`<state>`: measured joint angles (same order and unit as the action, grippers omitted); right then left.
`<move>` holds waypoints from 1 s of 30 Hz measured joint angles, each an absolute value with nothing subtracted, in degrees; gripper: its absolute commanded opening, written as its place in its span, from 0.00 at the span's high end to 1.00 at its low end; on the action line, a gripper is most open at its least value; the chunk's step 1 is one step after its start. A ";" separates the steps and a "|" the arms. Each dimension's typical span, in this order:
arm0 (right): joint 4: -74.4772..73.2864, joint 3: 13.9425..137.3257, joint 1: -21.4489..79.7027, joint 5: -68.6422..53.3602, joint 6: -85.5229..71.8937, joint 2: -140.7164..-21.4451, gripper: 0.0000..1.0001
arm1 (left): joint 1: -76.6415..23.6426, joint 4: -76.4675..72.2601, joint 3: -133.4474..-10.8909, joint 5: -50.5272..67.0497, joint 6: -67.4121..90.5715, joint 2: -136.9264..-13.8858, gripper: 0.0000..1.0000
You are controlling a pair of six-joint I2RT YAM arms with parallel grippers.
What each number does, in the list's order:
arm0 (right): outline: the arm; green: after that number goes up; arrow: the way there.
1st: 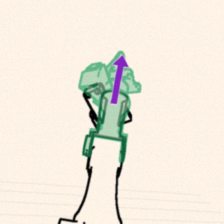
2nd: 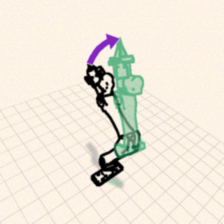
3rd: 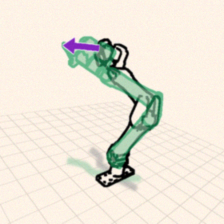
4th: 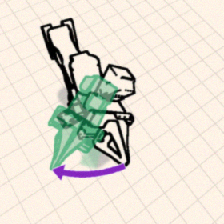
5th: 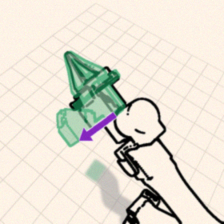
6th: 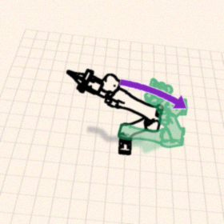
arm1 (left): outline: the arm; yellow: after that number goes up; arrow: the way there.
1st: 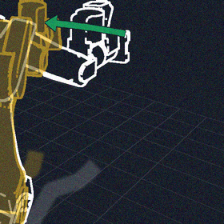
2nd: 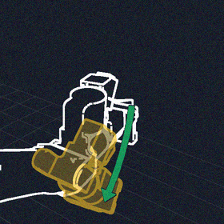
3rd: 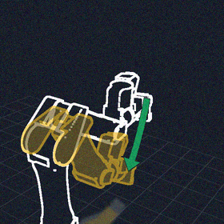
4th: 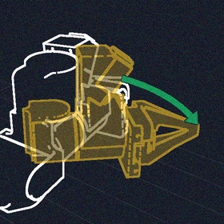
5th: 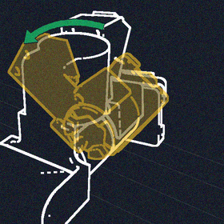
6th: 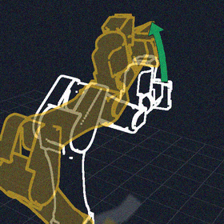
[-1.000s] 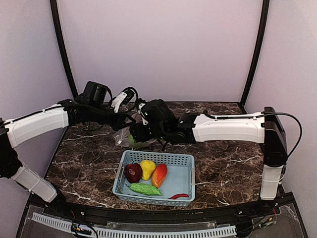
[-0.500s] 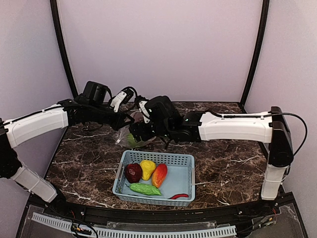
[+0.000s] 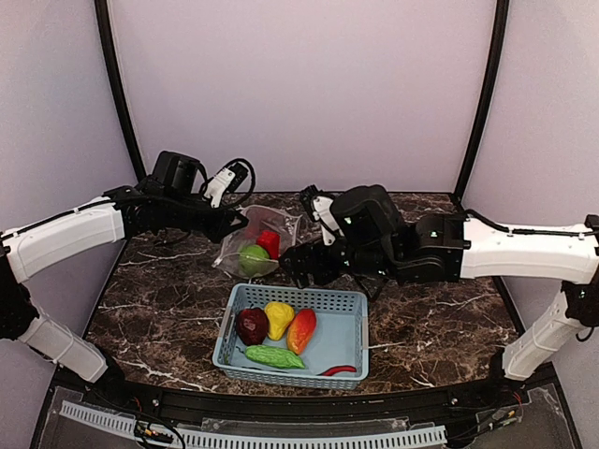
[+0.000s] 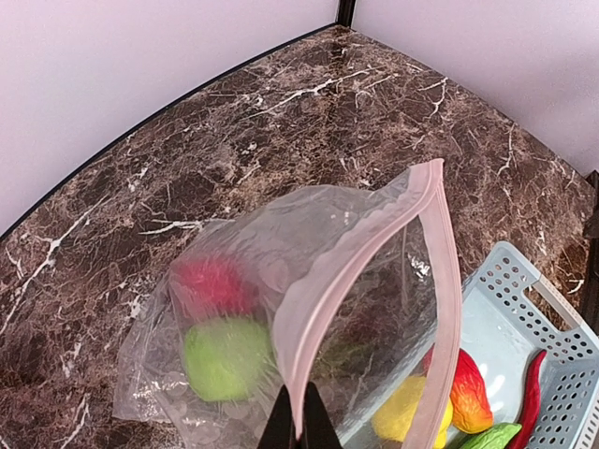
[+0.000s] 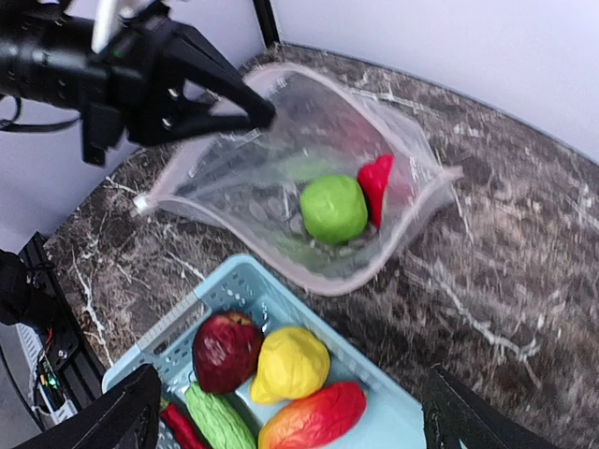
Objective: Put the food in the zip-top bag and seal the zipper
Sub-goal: Place the fake fruit in the zipper food storage bag, then adjust the fake fruit in the bin.
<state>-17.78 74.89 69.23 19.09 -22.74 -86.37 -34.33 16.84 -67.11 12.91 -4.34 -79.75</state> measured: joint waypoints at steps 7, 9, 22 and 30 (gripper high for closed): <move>-26.26 68.25 69.17 17.56 -38.89 -85.08 0.12 | -34.35 16.84 -67.11 12.62 -4.34 -79.75 0.99; -28.10 68.10 69.17 16.82 -43.55 -85.97 0.13 | -34.35 16.84 -67.11 12.69 -4.34 -79.75 0.99; -34.11 73.45 69.17 14.98 -51.57 -100.49 0.14 | -34.35 16.84 -67.11 12.69 -4.38 -79.75 0.99; -34.79 77.47 69.17 13.37 -50.72 -106.72 0.19 | -34.35 16.84 -67.11 12.58 -4.43 -79.75 0.99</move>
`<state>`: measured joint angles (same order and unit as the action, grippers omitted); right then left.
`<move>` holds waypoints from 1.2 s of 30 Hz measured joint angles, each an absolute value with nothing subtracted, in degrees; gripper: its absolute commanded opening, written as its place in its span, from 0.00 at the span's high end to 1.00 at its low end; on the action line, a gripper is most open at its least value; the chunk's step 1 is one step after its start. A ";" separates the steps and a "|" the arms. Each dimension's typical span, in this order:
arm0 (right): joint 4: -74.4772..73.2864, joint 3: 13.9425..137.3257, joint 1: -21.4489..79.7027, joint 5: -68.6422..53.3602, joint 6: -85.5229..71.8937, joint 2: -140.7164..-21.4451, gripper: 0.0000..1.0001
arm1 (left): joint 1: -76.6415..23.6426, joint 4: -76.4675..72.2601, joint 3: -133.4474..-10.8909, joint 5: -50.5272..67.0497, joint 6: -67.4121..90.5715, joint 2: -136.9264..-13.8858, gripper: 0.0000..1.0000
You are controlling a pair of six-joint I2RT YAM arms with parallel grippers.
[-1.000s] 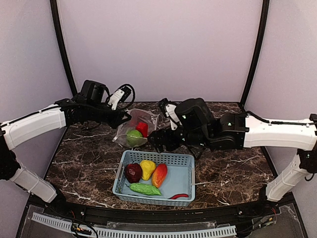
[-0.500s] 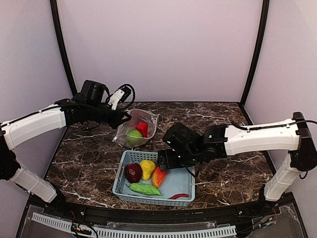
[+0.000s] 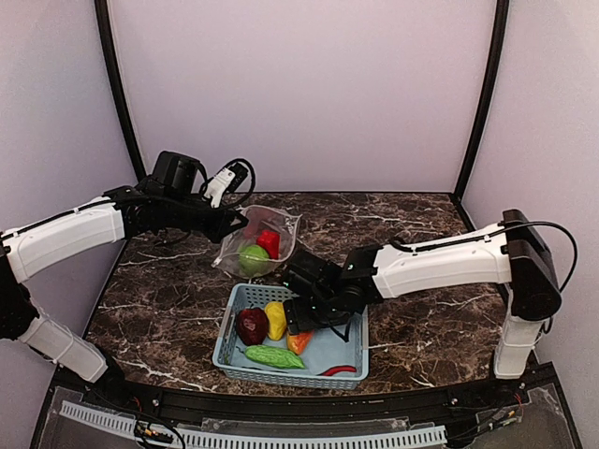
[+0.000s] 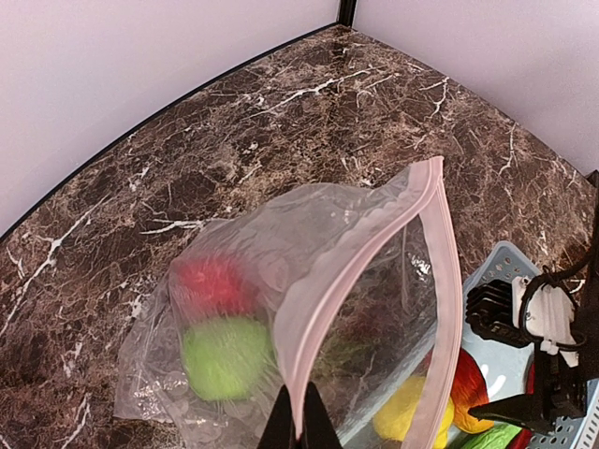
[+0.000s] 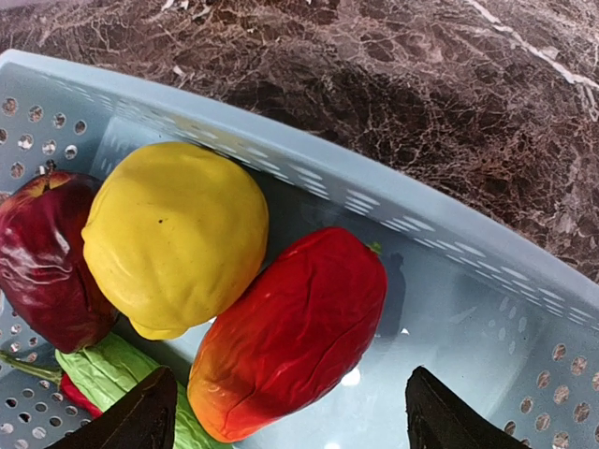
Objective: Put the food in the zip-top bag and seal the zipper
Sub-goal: Adjust the fake fruit in the bin.
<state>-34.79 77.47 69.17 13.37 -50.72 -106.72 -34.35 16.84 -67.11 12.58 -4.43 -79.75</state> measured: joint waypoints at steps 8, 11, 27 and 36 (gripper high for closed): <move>-35.75 78.56 69.17 12.64 -49.80 -109.65 0.21 | -34.35 16.84 -67.11 12.53 -4.75 -79.75 0.99; -36.40 78.54 69.19 12.88 -49.82 -109.71 0.22 | -34.35 16.84 -67.11 12.47 -4.78 -79.75 0.99; -38.46 73.80 68.95 15.51 -50.61 -107.26 0.27 | -34.33 16.86 -67.11 12.32 -4.78 -79.75 0.99; -37.98 75.46 68.95 15.44 -49.60 -108.14 0.30 | -34.33 16.86 -67.11 12.32 -4.78 -79.75 0.99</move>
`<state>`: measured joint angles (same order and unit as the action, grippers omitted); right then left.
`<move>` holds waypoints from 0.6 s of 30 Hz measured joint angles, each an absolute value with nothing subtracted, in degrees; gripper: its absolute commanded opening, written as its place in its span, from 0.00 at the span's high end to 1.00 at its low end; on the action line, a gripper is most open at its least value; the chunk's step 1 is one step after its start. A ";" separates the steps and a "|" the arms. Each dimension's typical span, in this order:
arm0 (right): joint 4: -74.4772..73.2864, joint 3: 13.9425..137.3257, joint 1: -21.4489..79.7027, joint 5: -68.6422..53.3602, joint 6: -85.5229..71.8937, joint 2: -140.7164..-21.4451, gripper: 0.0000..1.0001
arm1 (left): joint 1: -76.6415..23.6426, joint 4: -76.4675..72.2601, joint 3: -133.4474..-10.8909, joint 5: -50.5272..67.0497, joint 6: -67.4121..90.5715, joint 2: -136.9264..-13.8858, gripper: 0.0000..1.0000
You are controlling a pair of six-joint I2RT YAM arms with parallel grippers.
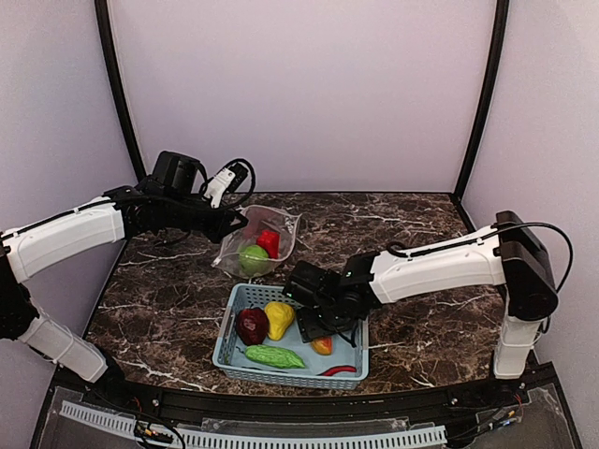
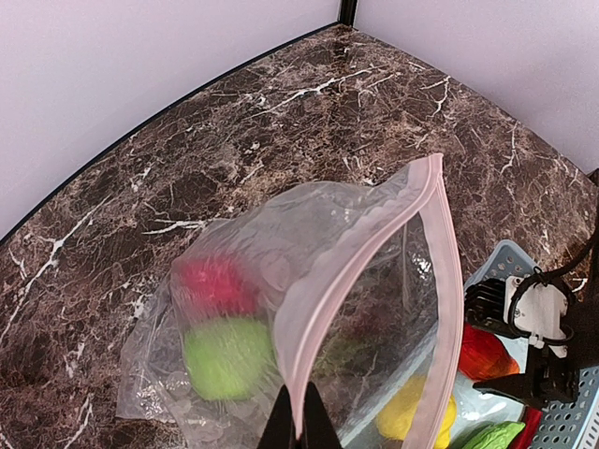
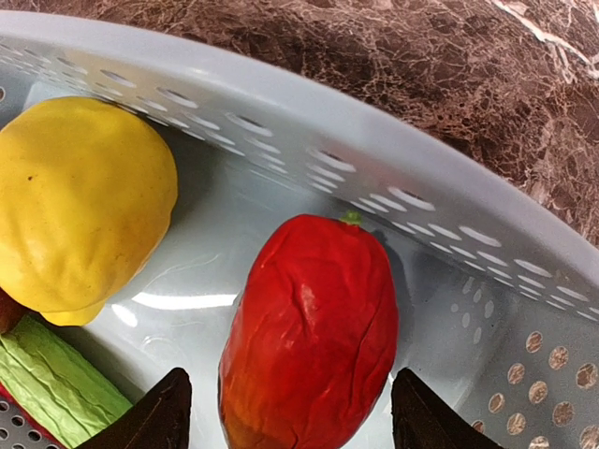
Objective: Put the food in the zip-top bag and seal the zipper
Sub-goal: Adjust the fake fruit in the bin, then pick up the fake fruit from the bin.
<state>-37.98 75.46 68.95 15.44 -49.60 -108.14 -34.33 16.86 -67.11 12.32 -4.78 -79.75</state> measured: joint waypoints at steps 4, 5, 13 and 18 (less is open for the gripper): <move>-37.78 75.46 68.95 15.44 -49.54 -108.84 0.32 | -34.35 16.86 -67.11 12.29 -4.78 -79.75 0.99; -37.78 75.46 68.95 15.44 -49.54 -109.03 0.33 | -34.35 16.86 -67.11 12.29 -4.78 -79.75 0.99; -37.71 75.46 68.95 15.27 -49.47 -109.67 0.44 | -34.33 16.86 -67.11 12.01 -4.80 -79.75 0.99; -37.67 75.46 68.95 15.20 -49.41 -109.67 0.51 | -34.35 16.86 -67.11 11.90 -4.80 -79.75 0.99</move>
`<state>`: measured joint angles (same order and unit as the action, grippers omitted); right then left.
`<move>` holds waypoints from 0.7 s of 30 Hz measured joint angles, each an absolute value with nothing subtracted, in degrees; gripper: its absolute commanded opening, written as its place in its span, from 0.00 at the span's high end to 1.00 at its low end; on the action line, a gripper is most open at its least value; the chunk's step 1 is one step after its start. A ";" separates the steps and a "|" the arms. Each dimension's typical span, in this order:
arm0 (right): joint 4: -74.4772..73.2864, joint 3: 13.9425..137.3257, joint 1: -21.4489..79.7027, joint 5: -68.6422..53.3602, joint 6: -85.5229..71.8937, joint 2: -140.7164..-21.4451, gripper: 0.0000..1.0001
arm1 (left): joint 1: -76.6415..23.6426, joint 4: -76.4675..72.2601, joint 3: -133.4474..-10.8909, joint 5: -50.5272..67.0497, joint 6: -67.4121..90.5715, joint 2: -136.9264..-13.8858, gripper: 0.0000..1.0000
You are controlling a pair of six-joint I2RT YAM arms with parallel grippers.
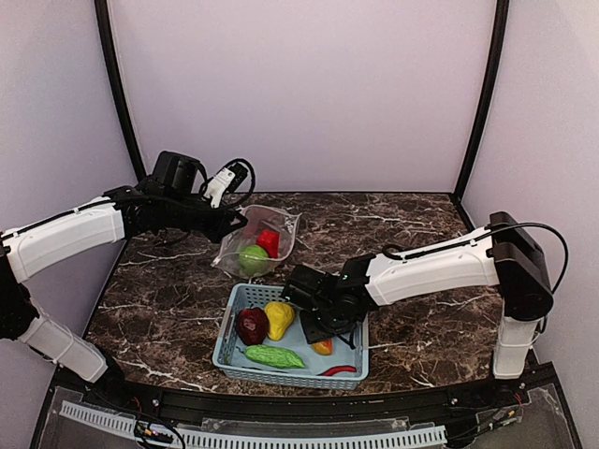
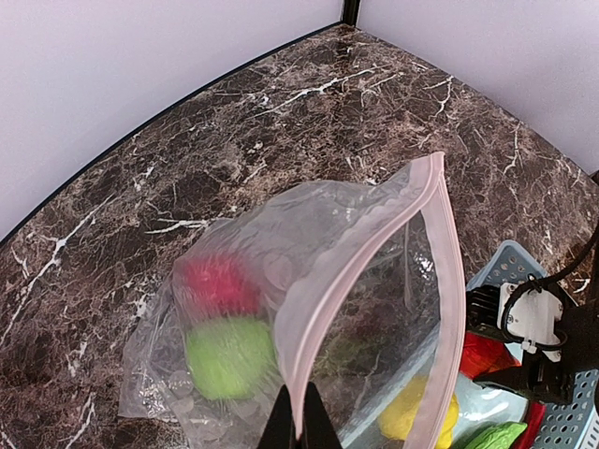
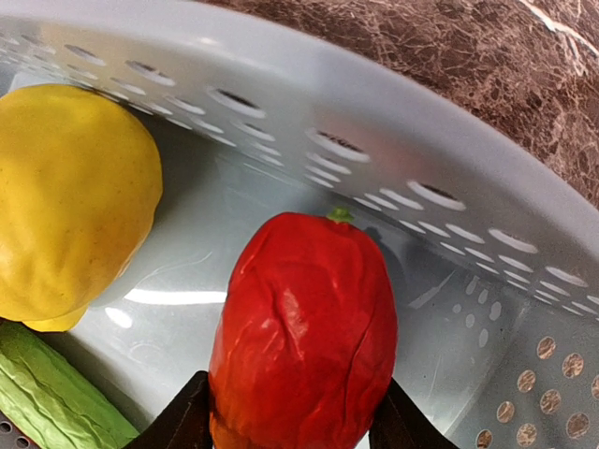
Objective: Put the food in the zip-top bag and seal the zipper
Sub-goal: Pick up the fake fruit from the bin.
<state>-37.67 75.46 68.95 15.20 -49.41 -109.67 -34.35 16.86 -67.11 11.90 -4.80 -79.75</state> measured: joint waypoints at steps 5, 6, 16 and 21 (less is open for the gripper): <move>-37.67 75.46 68.95 15.20 -49.54 -109.67 0.52 | -34.35 16.86 -67.11 11.77 -4.82 -79.75 0.99; -37.67 75.46 68.95 15.20 -49.54 -109.67 0.53 | -34.35 16.86 -67.11 11.73 -4.82 -79.75 0.99; -37.50 74.41 69.17 15.49 -48.36 -106.80 0.57 | -34.35 16.86 -67.11 11.55 -4.82 -79.72 0.99; -37.50 72.79 69.54 16.19 -46.72 -96.73 0.56 | -34.35 16.86 -67.11 11.75 -4.80 -79.59 0.99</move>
